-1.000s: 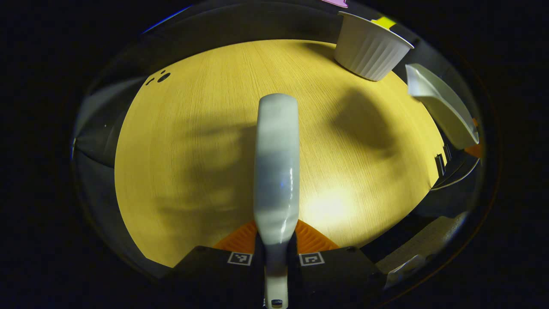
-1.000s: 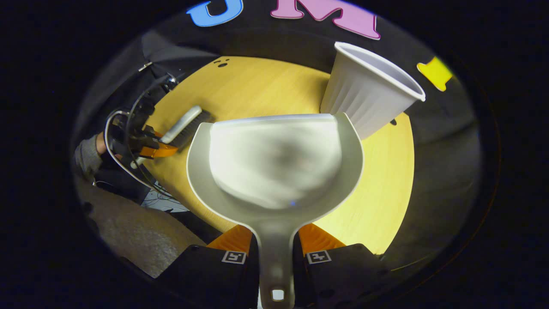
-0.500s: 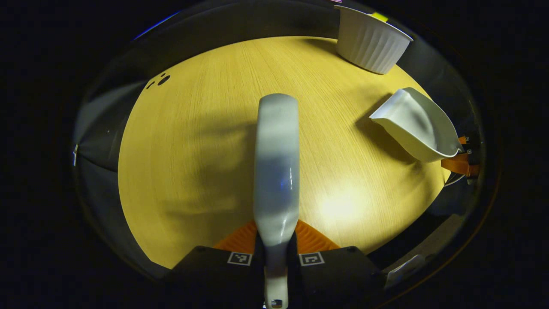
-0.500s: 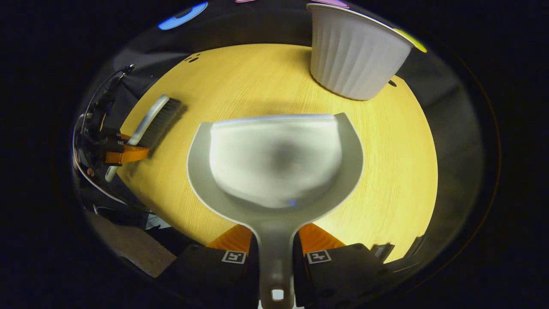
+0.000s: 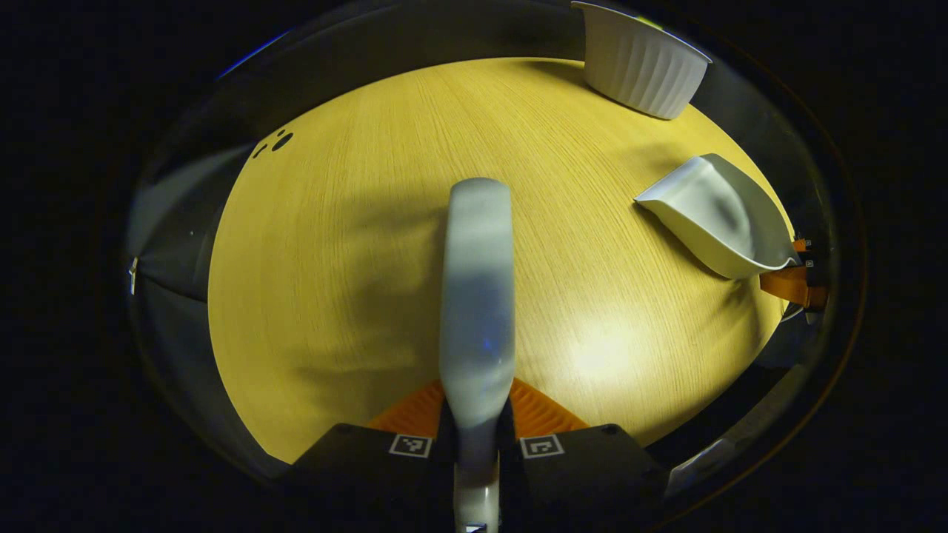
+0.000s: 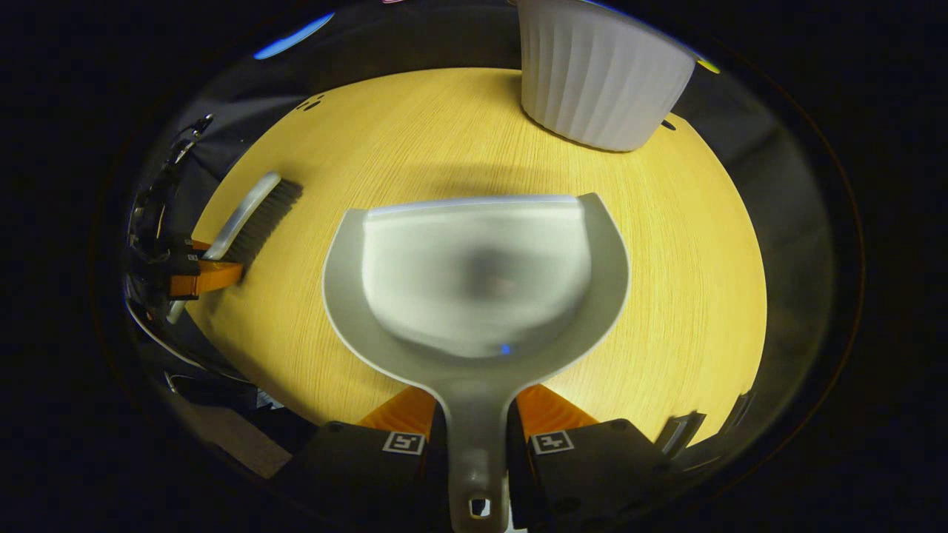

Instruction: Pick up the small broom and dustpan from the desktop, sweep the trash into the dustpan with the broom, and then empty the trash into the garbage bin.

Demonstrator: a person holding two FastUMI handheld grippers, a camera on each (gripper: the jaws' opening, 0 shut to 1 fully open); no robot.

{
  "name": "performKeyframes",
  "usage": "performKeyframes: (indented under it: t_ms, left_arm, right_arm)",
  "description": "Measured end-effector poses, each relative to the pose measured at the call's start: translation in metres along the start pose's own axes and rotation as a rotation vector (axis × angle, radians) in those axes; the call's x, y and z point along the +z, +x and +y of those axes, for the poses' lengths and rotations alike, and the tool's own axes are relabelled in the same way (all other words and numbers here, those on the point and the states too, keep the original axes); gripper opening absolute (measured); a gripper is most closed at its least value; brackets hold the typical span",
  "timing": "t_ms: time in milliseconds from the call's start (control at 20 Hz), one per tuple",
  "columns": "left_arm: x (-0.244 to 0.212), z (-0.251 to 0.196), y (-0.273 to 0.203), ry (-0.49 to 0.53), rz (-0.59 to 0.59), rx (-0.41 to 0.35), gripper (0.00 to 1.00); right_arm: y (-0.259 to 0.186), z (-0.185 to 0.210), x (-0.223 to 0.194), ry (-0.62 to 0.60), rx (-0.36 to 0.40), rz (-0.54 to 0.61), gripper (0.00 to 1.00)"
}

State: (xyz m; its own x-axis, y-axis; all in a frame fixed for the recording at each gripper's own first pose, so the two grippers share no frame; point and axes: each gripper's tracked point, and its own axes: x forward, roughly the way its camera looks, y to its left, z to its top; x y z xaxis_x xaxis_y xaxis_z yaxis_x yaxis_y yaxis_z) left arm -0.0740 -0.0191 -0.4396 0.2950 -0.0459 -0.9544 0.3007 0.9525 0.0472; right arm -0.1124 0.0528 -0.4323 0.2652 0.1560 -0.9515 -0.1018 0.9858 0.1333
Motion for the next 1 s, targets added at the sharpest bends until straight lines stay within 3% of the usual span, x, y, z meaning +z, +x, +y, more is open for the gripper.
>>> performKeyframes:
  t_ms: [200,250,300,350,650,800,1000]
  left_arm:
    - [0.000,0.004,-0.002,0.023,-0.002,0.011,0.30]
    - [-0.002,0.002,-0.003,0.031,0.000,0.005,0.30]
    - [-0.003,0.003,-0.002,0.036,0.004,0.004,0.24]
    - [-0.007,0.003,-0.003,0.039,0.009,0.002,0.38]
    - [-0.013,0.013,-0.040,0.050,-0.031,0.025,0.41]
    - [0.006,0.013,-0.078,0.031,-0.132,0.007,0.41]
    - [0.079,0.011,-0.139,-0.024,-0.413,-0.008,0.41]
  right_arm:
    - [0.000,0.002,-0.002,0.004,0.010,0.006,0.38]
    - [0.000,0.003,-0.004,-0.001,0.017,0.020,0.34]
    - [0.000,0.005,-0.006,-0.006,0.030,0.025,0.34]
    - [-0.003,0.006,-0.005,-0.011,0.029,0.023,0.40]
    - [-0.060,0.006,0.004,0.005,0.059,-0.056,0.41]
    - [-0.104,0.002,0.034,0.015,0.060,-0.183,0.39]
    - [-0.159,0.004,0.092,0.023,0.060,-0.405,0.39]
